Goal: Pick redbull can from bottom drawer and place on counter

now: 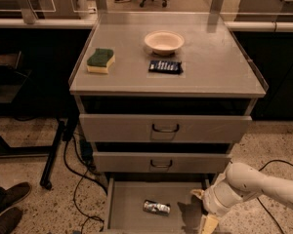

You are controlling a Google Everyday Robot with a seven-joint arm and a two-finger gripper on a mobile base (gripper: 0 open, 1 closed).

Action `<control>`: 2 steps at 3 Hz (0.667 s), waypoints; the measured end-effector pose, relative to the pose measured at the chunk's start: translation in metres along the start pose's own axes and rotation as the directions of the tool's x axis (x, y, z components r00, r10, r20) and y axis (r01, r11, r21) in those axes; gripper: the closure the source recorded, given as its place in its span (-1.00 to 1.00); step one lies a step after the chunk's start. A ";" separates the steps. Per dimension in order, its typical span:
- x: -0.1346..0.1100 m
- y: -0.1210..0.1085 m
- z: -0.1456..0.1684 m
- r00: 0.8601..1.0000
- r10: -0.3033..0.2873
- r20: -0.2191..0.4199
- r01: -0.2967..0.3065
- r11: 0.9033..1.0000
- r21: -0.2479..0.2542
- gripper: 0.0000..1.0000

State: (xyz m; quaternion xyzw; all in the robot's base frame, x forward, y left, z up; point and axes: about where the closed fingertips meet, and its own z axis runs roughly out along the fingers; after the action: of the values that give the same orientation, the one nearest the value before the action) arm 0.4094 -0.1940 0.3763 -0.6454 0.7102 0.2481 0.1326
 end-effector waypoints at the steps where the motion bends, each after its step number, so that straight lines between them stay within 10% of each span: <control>1: 0.003 -0.001 0.006 1.000 -0.012 0.015 0.012 1.000 0.002 -1.00; 2: 0.013 -0.016 0.043 0.998 -0.031 0.053 0.029 0.999 0.037 -1.00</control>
Offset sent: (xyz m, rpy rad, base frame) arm 0.0113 0.0081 -0.0482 0.0628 -0.0835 -0.0092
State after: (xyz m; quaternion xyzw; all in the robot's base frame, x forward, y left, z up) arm 0.4180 -0.1834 0.3311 -0.6465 0.7011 0.2503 0.1668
